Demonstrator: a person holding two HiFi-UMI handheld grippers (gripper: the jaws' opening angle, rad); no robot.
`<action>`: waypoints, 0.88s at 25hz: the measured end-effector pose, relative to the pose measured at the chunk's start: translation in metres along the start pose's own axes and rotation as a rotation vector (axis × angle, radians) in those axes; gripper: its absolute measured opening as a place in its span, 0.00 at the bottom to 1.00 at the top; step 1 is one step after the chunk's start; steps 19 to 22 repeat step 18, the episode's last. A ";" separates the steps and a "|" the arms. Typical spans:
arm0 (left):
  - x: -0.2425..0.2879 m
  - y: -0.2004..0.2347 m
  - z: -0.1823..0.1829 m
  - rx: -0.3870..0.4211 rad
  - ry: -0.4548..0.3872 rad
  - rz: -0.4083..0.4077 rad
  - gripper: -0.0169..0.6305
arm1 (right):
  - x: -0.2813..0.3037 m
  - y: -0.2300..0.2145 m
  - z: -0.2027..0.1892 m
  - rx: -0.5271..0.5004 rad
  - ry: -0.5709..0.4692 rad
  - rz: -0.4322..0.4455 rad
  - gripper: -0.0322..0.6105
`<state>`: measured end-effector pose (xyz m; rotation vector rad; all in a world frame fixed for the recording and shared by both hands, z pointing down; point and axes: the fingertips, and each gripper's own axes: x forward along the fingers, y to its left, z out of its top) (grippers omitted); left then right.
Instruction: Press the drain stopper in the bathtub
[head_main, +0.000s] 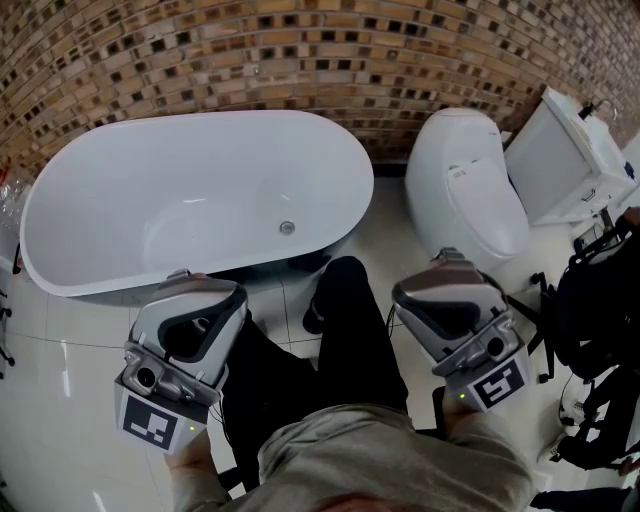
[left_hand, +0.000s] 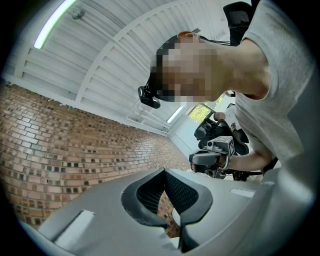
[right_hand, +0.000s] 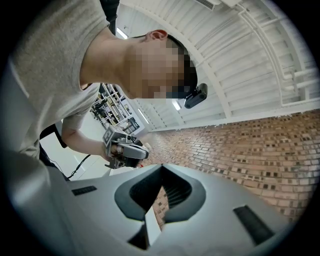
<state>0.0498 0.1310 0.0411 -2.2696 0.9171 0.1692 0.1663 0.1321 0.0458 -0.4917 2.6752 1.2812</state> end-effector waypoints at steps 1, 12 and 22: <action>0.000 0.000 0.000 0.001 0.000 0.000 0.02 | 0.000 0.000 0.000 -0.001 0.000 0.001 0.05; -0.001 0.000 0.000 0.000 0.002 -0.002 0.02 | 0.003 0.002 -0.002 0.000 0.008 0.009 0.05; -0.002 -0.002 -0.001 -0.001 0.002 0.000 0.02 | 0.002 0.005 -0.004 0.003 0.012 0.009 0.05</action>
